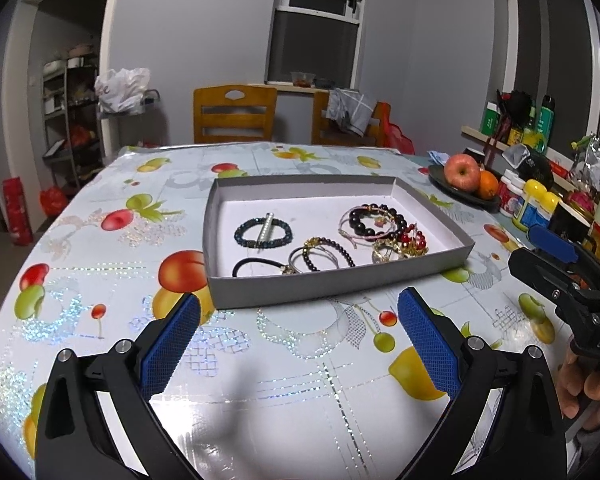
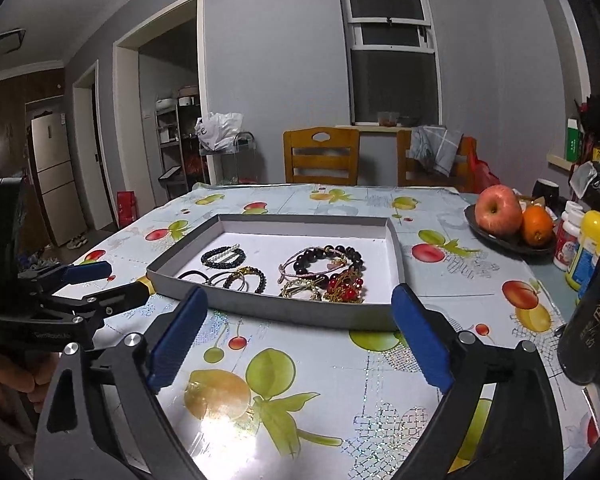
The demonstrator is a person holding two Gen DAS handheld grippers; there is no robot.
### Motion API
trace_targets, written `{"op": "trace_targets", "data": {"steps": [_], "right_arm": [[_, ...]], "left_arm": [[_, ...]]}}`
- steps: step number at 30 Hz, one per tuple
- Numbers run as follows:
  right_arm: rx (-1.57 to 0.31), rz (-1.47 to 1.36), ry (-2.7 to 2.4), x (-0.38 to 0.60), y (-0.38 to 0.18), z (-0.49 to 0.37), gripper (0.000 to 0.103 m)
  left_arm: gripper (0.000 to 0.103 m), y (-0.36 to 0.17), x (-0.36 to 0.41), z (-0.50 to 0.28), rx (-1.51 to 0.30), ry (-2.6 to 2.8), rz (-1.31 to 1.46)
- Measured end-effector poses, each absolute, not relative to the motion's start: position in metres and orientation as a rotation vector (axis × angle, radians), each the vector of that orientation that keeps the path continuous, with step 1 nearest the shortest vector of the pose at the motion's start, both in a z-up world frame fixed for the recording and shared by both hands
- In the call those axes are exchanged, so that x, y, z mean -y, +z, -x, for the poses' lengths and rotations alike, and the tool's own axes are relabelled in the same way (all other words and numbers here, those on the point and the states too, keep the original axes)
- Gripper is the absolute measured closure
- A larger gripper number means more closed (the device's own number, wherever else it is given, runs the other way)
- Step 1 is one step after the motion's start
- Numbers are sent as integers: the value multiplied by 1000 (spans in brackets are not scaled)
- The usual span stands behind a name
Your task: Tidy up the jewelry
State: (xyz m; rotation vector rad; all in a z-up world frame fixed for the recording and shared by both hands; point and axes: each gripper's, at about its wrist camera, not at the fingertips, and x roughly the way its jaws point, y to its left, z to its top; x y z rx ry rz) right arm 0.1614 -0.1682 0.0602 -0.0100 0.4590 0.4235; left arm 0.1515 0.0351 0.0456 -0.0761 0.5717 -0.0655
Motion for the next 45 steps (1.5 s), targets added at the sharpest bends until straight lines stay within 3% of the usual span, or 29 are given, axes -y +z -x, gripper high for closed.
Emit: {"op": "trace_targets", "data": {"steps": [45], "right_arm": [[-446, 26, 418, 166, 61, -158, 7]], "left_arm": [[5, 46, -33, -151, -569, -64, 65]]}}
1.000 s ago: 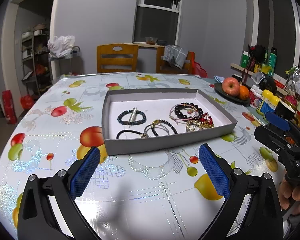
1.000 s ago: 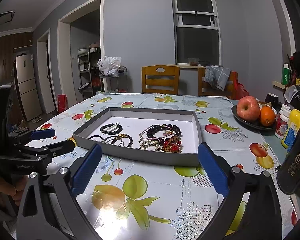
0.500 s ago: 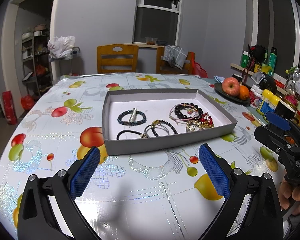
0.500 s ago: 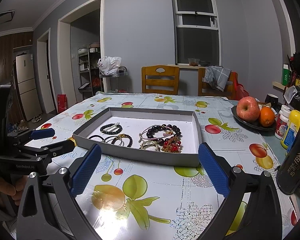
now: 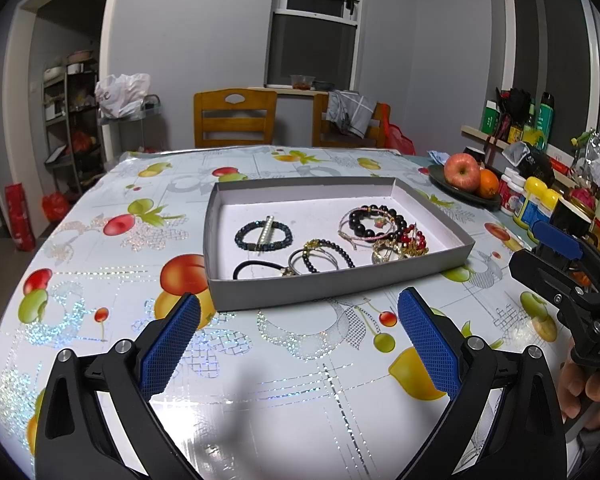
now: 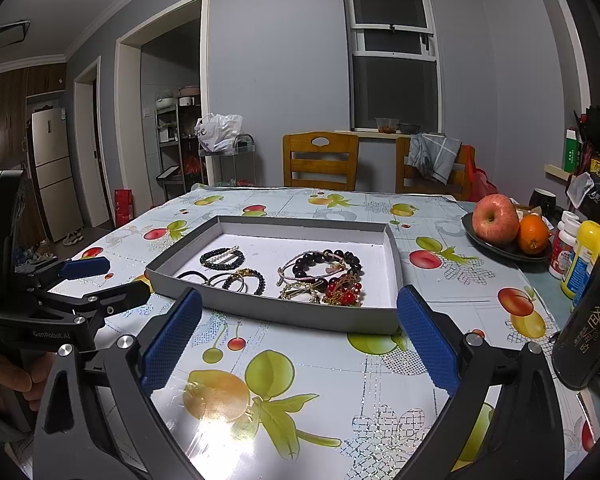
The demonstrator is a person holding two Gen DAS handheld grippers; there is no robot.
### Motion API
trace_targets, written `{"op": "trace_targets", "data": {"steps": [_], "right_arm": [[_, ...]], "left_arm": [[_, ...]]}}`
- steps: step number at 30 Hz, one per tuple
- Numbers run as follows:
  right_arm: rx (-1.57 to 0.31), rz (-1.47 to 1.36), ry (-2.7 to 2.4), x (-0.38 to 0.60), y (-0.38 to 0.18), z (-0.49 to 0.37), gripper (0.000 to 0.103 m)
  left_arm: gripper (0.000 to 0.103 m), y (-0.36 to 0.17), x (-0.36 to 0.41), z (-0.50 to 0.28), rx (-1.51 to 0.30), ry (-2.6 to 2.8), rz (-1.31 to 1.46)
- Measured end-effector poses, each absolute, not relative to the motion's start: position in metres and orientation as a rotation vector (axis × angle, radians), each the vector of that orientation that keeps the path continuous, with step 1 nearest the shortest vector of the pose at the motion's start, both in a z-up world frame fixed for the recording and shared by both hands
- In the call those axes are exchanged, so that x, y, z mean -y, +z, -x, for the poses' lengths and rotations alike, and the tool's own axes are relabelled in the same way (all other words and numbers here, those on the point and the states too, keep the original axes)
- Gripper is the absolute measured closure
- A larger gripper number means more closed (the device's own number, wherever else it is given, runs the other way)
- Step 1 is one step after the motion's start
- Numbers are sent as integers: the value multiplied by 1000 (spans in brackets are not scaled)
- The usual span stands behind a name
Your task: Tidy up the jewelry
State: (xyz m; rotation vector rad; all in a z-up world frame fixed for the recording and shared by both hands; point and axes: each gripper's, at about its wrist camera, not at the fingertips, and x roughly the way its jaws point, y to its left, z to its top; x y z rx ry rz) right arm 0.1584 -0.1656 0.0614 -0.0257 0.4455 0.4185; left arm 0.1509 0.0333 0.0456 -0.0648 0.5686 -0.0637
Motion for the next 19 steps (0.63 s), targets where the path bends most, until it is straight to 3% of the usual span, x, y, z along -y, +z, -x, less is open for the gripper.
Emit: {"op": "trace_targets", "data": {"steps": [19], "right_arm": [[-445, 27, 419, 165, 61, -158, 6]], "left_arm": [[5, 45, -35, -151, -569, -63, 55]]}}
